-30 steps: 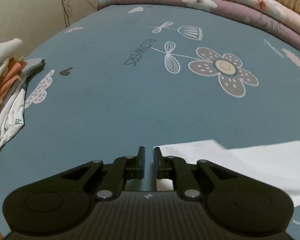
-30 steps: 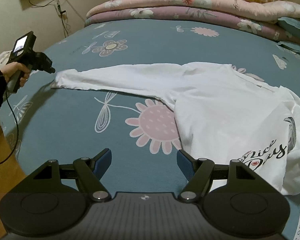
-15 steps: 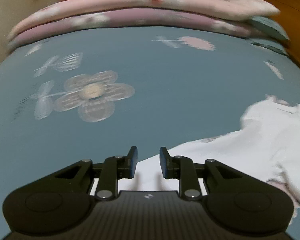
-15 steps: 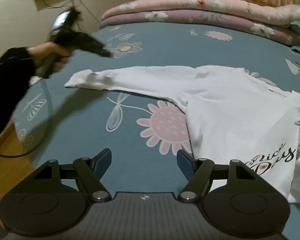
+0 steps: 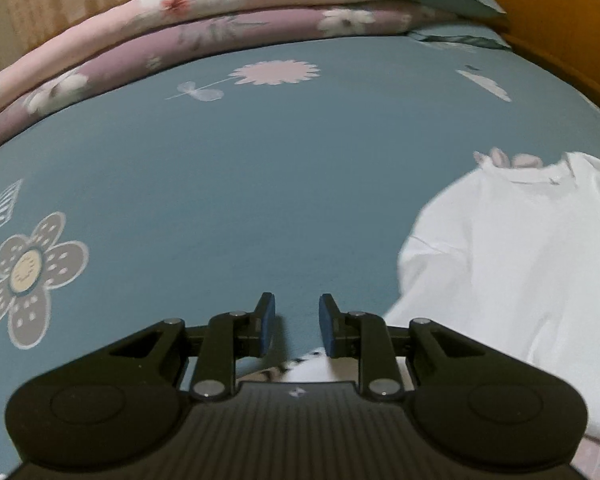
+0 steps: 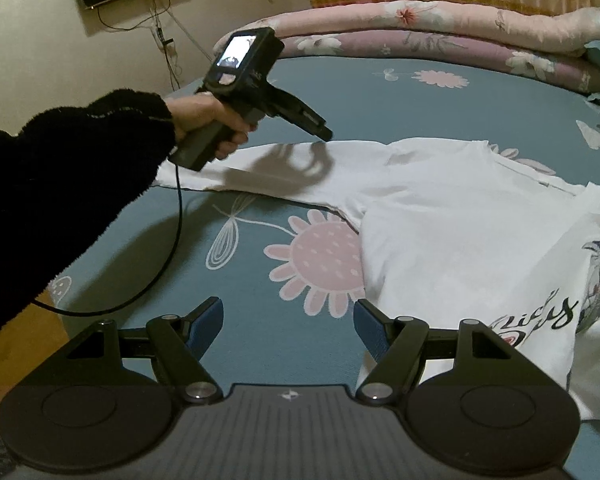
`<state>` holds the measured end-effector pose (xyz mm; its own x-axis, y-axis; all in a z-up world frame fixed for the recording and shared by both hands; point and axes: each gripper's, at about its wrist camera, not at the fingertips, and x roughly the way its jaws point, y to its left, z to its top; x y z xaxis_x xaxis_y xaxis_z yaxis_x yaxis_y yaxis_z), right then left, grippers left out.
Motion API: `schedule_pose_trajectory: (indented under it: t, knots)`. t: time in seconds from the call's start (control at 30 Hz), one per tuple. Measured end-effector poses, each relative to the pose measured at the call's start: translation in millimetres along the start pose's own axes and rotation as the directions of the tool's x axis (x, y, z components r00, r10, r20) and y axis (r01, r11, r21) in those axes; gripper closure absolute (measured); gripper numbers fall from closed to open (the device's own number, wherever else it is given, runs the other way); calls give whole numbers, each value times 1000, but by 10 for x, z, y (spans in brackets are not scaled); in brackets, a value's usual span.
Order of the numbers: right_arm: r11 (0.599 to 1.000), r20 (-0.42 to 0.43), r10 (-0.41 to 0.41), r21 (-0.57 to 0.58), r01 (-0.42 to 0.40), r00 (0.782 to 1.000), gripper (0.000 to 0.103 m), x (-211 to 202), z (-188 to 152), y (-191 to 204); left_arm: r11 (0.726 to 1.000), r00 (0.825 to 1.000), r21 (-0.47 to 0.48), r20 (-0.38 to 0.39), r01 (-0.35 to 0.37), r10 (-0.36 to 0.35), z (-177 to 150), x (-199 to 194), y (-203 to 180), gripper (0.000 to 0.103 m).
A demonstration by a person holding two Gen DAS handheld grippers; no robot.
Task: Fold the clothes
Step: 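Open the left gripper and move it over the shirt body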
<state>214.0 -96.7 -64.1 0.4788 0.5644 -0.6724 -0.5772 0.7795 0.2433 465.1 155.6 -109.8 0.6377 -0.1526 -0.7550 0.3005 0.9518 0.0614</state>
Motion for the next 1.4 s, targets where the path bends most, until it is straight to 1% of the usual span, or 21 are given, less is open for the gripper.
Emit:
schedule_pose_trajectory:
  t: [0.23, 0.33, 0.43, 0.57, 0.83, 0.97, 1.07, 1.17, 1.23, 1.3, 1.4]
  knots:
    - [999, 5, 41, -1, -41, 999, 27, 48, -19, -13, 997, 998, 54, 6, 57, -57, -114, -58, -71, 80]
    - [999, 0, 41, 1, -41, 999, 27, 62, -25, -21, 995, 998, 72, 5, 69, -70, -167, -63, -87, 79]
    - [999, -3, 38, 8, -38, 999, 27, 69, -26, -35, 993, 996, 80, -12, 87, -86, -208, -54, -97, 79]
    - [999, -2, 31, 15, -31, 1000, 27, 85, -27, -52, 990, 995, 104, -12, 99, -98, -230, -76, -116, 77]
    - [999, -5, 33, 19, -33, 999, 27, 161, -44, -60, 985, 988, 90, 24, 148, -150, -246, -164, -101, 77]
    - [999, -9, 36, 21, -36, 999, 27, 188, -44, -59, 984, 983, 42, 53, 173, -175, -246, -174, -56, 77]
    - [999, -13, 37, 27, -37, 999, 27, 212, -50, -45, 980, 979, -10, 51, 198, -197, -206, -117, -23, 77]
    - [999, -19, 39, 24, -39, 999, 27, 231, -66, -13, 974, 974, -31, 45, 224, -223, -184, -48, -61, 78]
    - [999, -21, 41, 21, -41, 999, 27, 234, -72, 2, 971, 971, -19, 38, 237, -236, -188, -17, -118, 78]
    - [999, -23, 38, 16, -38, 999, 27, 239, -74, 17, 973, 972, 1, 43, 232, -231, -197, -2, -183, 78]
    - [999, -25, 39, 26, -38, 999, 27, 253, -80, 17, 969, 968, -11, 43, 246, -246, -184, 36, -229, 78]
